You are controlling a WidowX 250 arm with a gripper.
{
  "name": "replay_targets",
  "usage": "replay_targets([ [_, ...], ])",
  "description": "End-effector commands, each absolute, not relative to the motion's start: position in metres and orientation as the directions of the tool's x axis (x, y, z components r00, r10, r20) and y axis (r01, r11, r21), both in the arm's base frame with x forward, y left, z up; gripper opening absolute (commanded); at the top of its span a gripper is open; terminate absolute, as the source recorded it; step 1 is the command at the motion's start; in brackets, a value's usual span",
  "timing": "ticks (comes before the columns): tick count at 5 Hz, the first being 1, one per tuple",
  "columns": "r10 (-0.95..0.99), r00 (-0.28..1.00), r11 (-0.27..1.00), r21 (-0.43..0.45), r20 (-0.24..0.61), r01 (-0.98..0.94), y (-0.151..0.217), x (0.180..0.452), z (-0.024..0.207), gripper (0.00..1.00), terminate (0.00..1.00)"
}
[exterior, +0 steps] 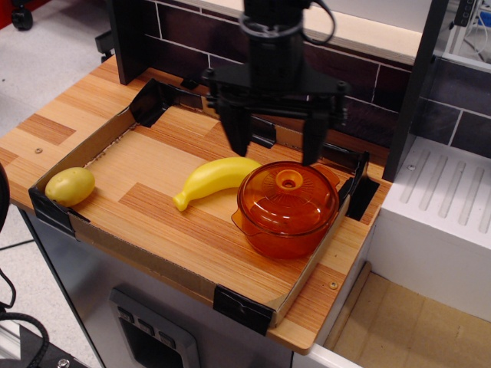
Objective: Take lid off pot
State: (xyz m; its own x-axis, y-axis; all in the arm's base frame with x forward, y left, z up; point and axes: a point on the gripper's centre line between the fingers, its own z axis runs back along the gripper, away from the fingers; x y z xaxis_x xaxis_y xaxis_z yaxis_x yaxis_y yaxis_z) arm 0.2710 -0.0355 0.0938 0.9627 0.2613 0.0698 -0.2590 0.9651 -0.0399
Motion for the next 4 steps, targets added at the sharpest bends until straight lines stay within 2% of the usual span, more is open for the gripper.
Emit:
replay_targets([
  [1,0.27,0.955,0.963,-0.017,0.123,-0.27,-0.043,0.28,0.082,1.0,0.0],
  [3,0.274,0.957,0.961,0.0,0.098,-0.275,-0.04,0.281,0.066,1.0,0.0],
  [4,0.274,0.955,0.961,0.002,0.112,-0.276,-0.039,0.281,0.062,1.0,0.0],
])
